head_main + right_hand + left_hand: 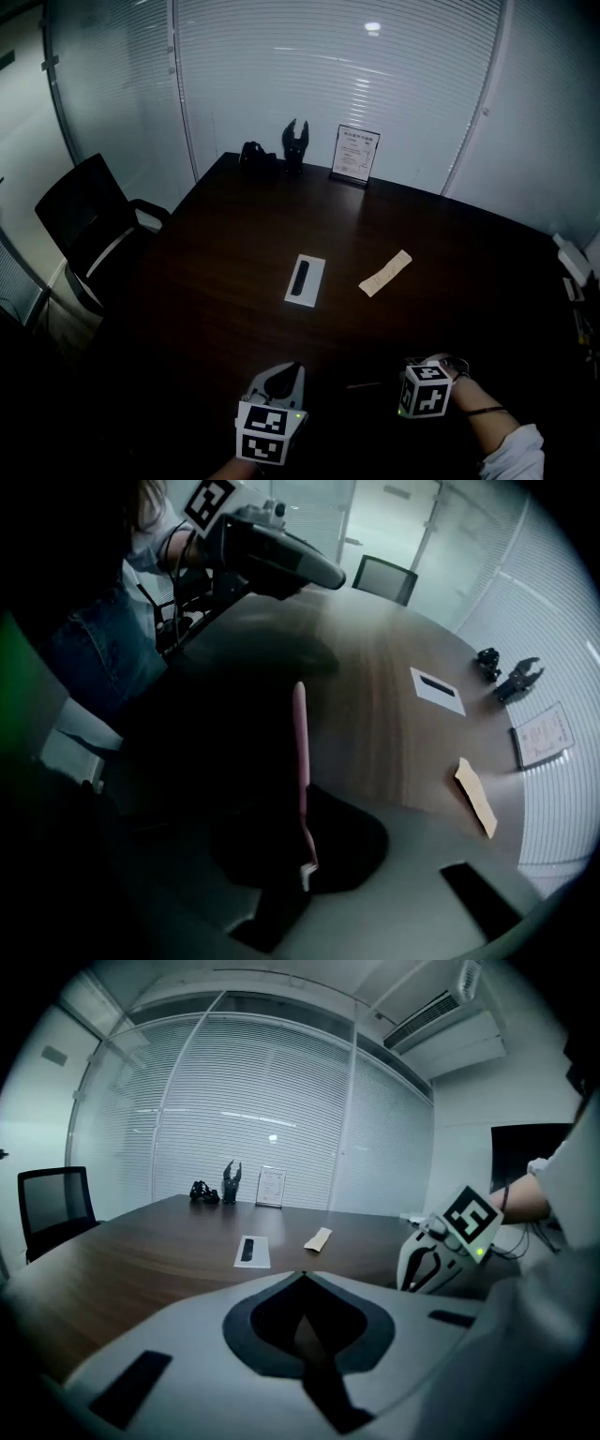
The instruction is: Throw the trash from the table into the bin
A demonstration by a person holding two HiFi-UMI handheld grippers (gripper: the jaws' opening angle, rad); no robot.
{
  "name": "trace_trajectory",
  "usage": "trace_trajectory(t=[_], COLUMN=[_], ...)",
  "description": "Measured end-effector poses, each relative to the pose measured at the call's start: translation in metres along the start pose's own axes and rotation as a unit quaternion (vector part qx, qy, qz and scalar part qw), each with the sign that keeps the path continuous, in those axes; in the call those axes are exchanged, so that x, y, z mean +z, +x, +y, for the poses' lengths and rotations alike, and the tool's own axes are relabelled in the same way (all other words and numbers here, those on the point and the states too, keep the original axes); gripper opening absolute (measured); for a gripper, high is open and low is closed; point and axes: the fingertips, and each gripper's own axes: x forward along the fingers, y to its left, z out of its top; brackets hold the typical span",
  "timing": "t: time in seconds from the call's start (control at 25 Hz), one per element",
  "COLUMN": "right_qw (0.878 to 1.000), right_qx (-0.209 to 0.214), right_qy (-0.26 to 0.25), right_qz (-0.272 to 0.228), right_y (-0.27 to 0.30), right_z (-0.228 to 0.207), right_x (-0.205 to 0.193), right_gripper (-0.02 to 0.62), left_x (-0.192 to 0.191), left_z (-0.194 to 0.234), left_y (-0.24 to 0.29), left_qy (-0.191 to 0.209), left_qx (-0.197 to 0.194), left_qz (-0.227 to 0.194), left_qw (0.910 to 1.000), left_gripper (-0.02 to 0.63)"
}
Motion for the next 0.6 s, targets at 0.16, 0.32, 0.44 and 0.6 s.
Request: trace_trajectory(t=[0.16, 0.32, 0.44, 0.6], right_qw=[0.994, 0.98, 0.969, 0.948], right_qx=[-0.072, -0.133, -0.164, -0.208], right_qy=[0.07, 0.131, 0.165, 0.229], right_qz=[-0.042, -0.077, -0.081, -0.072], right_y=[-0.055, -0.11, -0.139, -0.171], right_z=[0.034, 0.084, 0.128, 0.2], right_x=[-0.03, -0.067, -0.1, -0.162], right_gripper=[0.032, 0.032, 0.034, 0.034], left_x=[0.006, 0.004, 0.001, -0.006], left_z=[-0.056, -0.138, -0.199, -0.295], left_y=[-0.008, -0.016, -0.023, -0.038], left_qy=[0.027, 0.055, 0.076, 0.106], left_qx=[-0.032, -0.085, -0.121, -0.172], left_qz=[-0.013, -0.021, -0.024, -0.029], left_qw=[0.999, 0.9947, 0.9894, 0.979], left_gripper=[-0.002, -0.002, -0.002, -0.002])
